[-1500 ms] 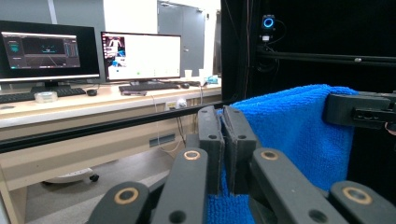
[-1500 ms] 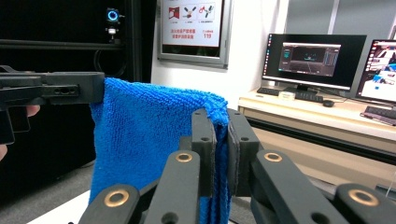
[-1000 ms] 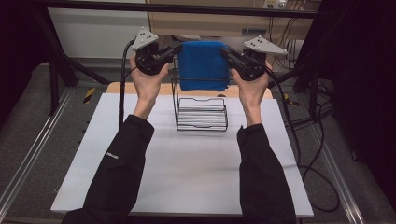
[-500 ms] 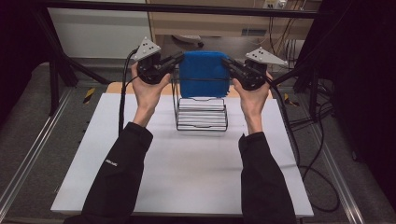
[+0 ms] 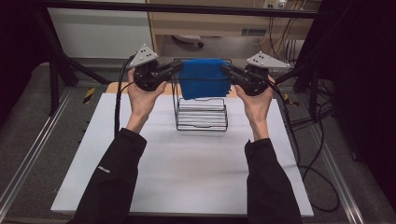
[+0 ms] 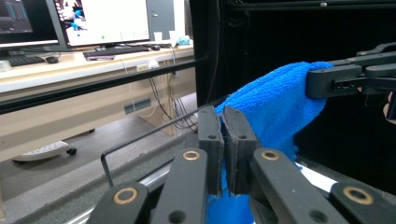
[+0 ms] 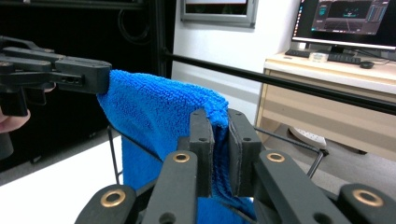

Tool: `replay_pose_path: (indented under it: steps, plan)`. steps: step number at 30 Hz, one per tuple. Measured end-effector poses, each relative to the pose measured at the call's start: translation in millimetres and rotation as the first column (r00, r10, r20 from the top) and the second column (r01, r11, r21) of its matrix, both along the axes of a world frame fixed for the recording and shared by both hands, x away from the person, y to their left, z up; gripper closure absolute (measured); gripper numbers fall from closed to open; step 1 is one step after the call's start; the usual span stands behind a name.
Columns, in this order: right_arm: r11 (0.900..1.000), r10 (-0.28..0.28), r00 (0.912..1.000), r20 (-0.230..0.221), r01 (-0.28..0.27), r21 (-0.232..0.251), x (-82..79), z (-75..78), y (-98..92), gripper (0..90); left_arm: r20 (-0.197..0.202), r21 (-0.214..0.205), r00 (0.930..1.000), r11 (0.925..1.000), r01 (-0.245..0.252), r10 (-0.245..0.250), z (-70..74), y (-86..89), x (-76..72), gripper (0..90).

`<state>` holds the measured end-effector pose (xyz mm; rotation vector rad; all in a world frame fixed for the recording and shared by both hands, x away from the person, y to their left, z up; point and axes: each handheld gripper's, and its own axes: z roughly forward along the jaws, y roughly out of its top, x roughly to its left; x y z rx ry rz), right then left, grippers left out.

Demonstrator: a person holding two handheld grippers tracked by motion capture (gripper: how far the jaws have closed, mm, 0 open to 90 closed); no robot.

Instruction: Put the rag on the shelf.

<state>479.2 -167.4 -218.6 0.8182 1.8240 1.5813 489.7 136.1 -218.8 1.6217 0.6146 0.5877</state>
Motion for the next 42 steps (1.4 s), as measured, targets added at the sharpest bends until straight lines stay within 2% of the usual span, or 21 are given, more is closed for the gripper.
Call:
replay_pose_path:
  steps: [3,11,19,30,33,35,38,42]
  plan:
    - [0.9998,0.006,1.0000,-0.003,-0.006,-0.018,-3.5,-0.8,-0.9,82.3,-0.007,0.012,0.9999,0.9998,0.013,-0.013,-1.4,0.3,-3.4,86.3]
    - [0.9997,0.007,0.9995,-0.029,-0.007,-0.021,-8.9,-9.0,-4.4,81.8,-0.015,0.047,0.9993,0.9983,0.034,-0.034,-4.6,-2.0,-12.6,86.2]
    - [0.9993,-0.002,0.9986,-0.053,0.000,-0.036,-7.9,-17.4,-5.7,81.4,-0.030,0.073,0.9985,0.9961,0.048,-0.046,-12.3,-4.3,-16.9,85.9]
    - [0.9979,0.019,0.9966,-0.081,-0.024,-0.060,-8.2,-26.7,-5.7,79.0,-0.092,0.111,0.9942,0.9917,0.065,-0.055,-26.4,-3.6,-17.5,84.3]
    - [0.9973,0.028,0.9955,-0.090,-0.034,-0.065,-8.9,-28.8,-6.2,75.4,-0.102,0.126,0.9935,0.9901,0.062,-0.049,-28.3,-4.8,-17.7,84.6]
    - [0.9970,0.038,0.9950,-0.093,-0.044,-0.063,-10.3,-29.1,-6.3,69.8,-0.106,0.133,0.9935,0.9895,0.056,-0.042,-29.7,-5.7,-17.9,85.2]
    - [0.9978,0.052,0.9947,-0.089,-0.056,-0.035,-14.5,-26.8,-7.3,58.9,-0.106,0.145,0.9938,0.9881,0.051,-0.036,-31.6,-7.3,-18.2,85.7]
    - [0.9979,0.063,0.9951,-0.075,-0.064,-0.004,-19.7,-19.6,-9.3,51.5,-0.101,0.155,0.9943,0.9868,0.047,-0.031,-33.7,-9.0,-18.5,85.9]
